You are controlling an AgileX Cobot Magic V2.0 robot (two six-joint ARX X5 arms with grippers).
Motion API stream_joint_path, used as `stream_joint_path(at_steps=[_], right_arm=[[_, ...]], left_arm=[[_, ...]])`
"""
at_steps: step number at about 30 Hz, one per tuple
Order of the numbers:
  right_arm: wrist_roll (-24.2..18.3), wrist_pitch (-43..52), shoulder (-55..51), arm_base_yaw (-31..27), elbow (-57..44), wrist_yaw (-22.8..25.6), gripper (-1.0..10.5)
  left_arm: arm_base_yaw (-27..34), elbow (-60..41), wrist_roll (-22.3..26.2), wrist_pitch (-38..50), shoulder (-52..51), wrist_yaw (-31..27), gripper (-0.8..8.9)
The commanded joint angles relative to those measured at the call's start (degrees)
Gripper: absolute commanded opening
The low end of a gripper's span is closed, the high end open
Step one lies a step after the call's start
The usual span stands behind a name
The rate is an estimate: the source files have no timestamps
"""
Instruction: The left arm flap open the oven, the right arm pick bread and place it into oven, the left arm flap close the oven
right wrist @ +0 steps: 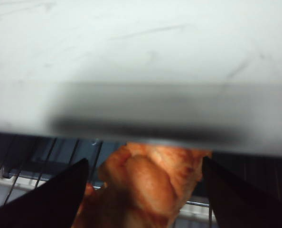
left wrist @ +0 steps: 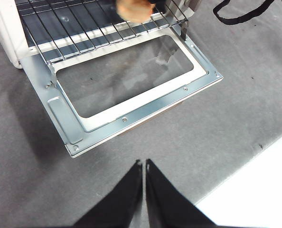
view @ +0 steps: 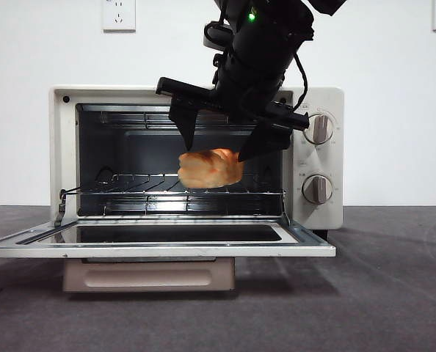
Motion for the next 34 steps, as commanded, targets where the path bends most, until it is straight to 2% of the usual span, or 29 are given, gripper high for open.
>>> stream_joint_path(at_steps=[1, 10, 14, 18, 20, 25, 30, 34], right_arm=[[0.81, 0.31, 0.79, 0.44, 1.07, -0.46, 3.9], [0.09, -3.96, -4.55, 1.25, 1.07, -0.98, 3.9], [-1.75, -7.56, -9.14, 1.88, 1.07, -4.09, 3.9], [-5.60, -12.20, -14.62, 2.47, 1.07, -10.64, 3.9], [-8.87, -15.15, -17.33, 2.62, 1.07, -13.53, 3.9], [-16.11, -25.22, -24.46, 2.54, 1.05, -16.20, 3.8], [-19.58, -32.41, -31.63, 2.56, 0.24, -17.92, 3.8], [-19.67, -33.55, -37.70, 2.60, -2.14, -20.37, 3.8]], left_arm=[[-0.24, 0.35, 0.28, 0.57, 0.20, -0.11, 0.17], [-0.24, 0.35, 0.55, 0.63, 0.20, -0.11, 0.17], [-0.24, 0.35, 0.92, 0.63, 0.20, -0.11, 0.17], [-0.24, 0.35, 0.92, 1.09, 0.20, -0.11, 0.16], [-0.24, 0.35, 0.92, 1.49, 0.20, -0.11, 0.17], [-0.24, 0.35, 0.90, 2.45, 0.22, -0.11, 0.17], [-0.24, 0.35, 0.90, 2.45, 0.22, -0.11, 0.17], [-0.24, 0.35, 0.90, 2.47, 0.22, -0.11, 0.17]])
